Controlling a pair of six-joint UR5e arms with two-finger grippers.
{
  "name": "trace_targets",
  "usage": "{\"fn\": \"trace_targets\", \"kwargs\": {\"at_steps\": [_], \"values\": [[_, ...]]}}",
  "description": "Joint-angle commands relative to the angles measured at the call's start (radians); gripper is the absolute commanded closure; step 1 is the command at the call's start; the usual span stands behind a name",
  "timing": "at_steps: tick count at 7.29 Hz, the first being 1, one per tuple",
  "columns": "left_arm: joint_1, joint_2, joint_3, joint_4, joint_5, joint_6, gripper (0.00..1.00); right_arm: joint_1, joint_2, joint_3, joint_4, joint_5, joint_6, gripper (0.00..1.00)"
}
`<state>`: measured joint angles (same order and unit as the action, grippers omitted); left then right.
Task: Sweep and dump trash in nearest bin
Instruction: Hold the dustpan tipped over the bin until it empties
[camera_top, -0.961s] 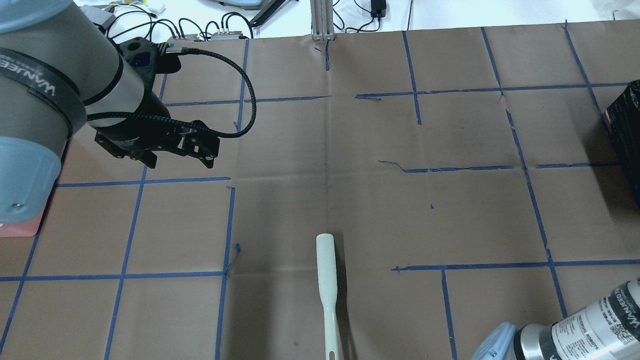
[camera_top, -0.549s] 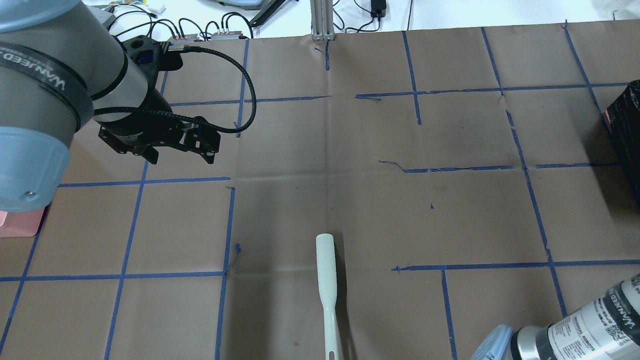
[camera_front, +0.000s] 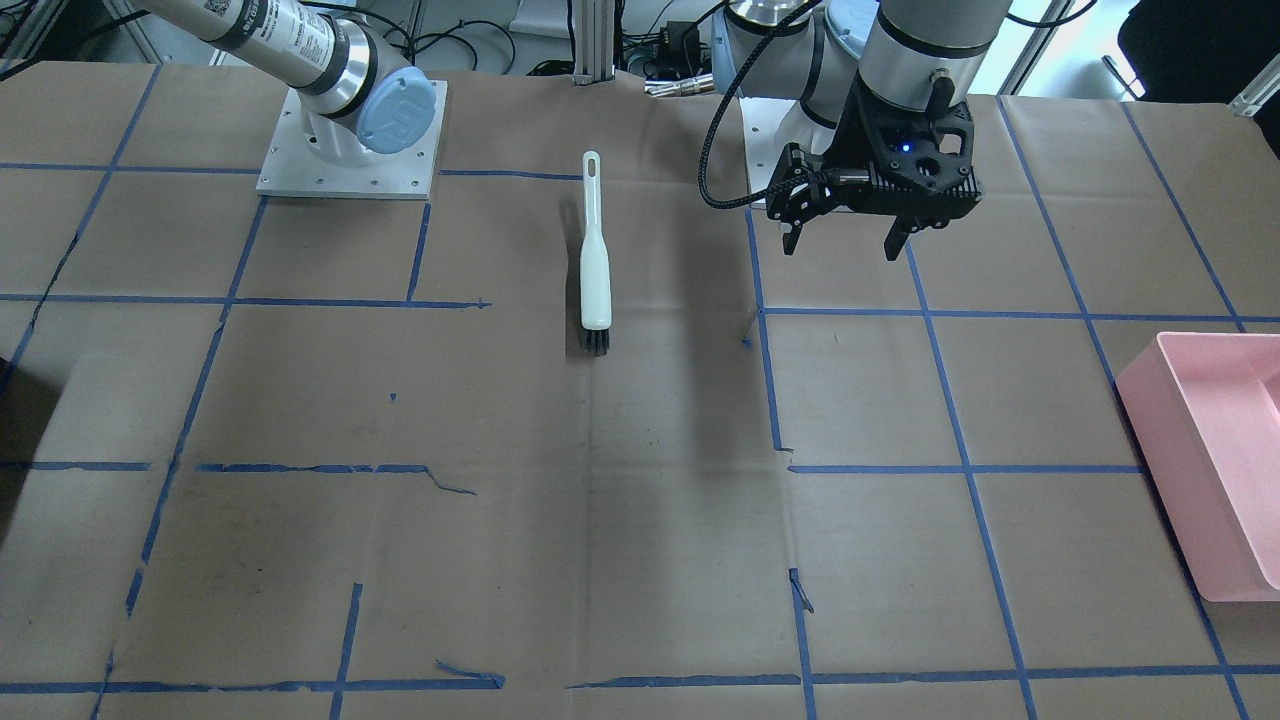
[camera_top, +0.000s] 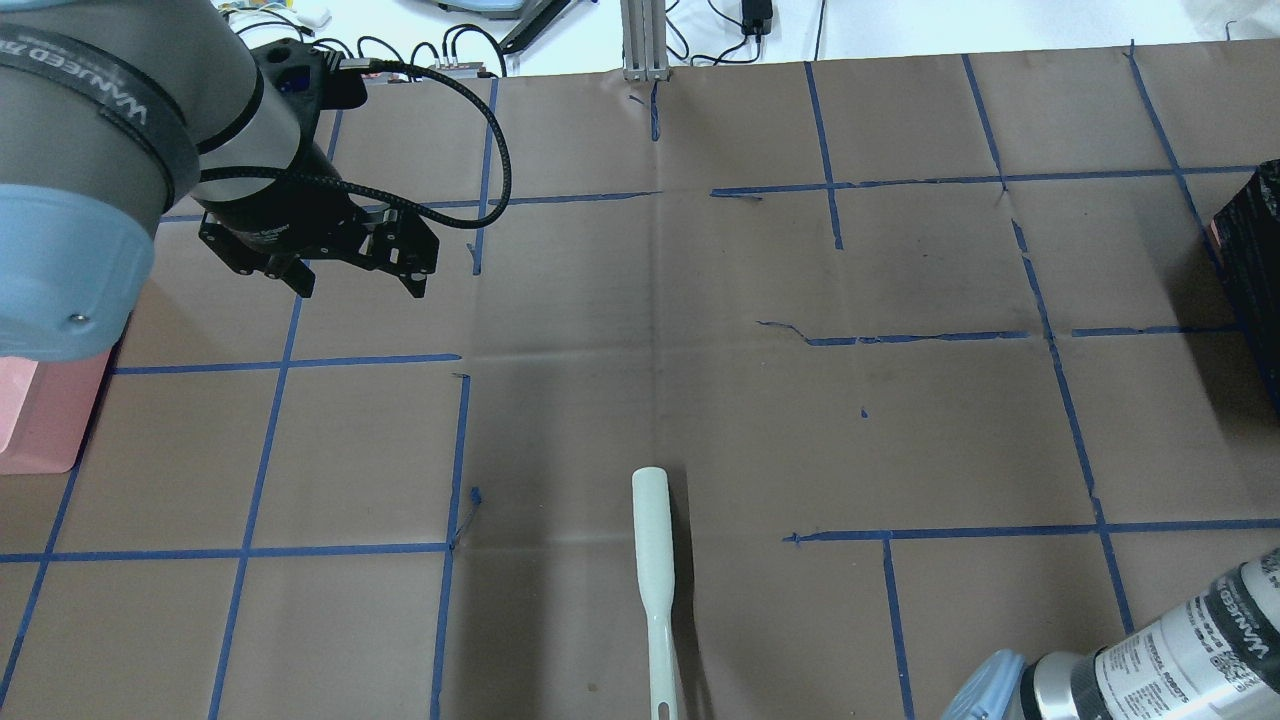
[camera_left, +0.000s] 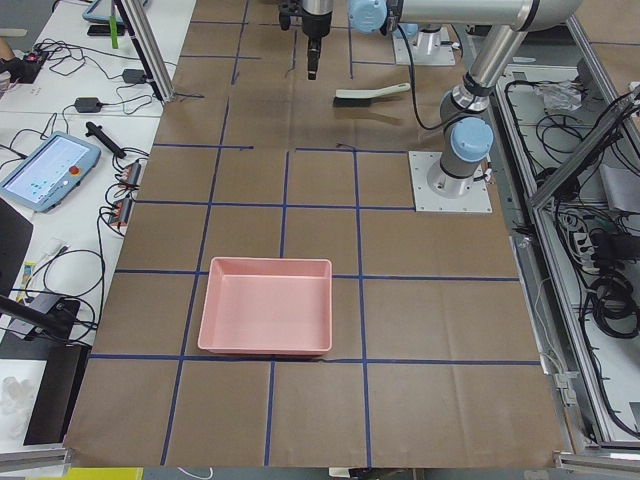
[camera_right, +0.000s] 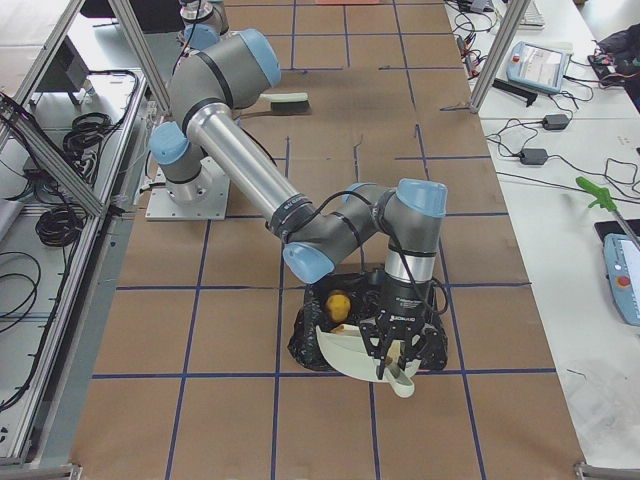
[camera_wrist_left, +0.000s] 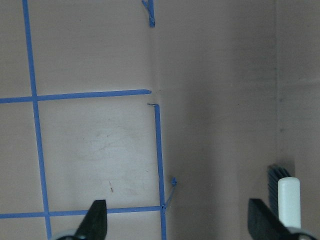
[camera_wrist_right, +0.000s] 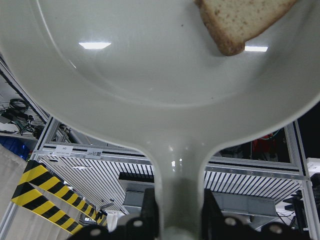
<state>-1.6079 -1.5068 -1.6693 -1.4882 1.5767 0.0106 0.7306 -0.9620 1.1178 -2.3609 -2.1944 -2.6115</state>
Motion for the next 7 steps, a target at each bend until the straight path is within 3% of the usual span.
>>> {"fn": "trace_targets", "kwargs": {"at_steps": [1,4,7], "values": [[0.000,-0.015,0.013,-0.021,-0.006,-0.012,0.01,0.001,-0.026,0.049,-0.053,-0.024,-0.019,0.98],[-0.003,-0.006,0.011,-0.043,-0.012,-0.050,0.01,0.001,-0.107,0.155,-0.124,-0.027,-0.013,0.98],[-0.003,0.008,0.005,-0.044,-0.014,-0.047,0.01,0.001,-0.110,0.154,-0.147,-0.033,-0.013,0.98]]}}
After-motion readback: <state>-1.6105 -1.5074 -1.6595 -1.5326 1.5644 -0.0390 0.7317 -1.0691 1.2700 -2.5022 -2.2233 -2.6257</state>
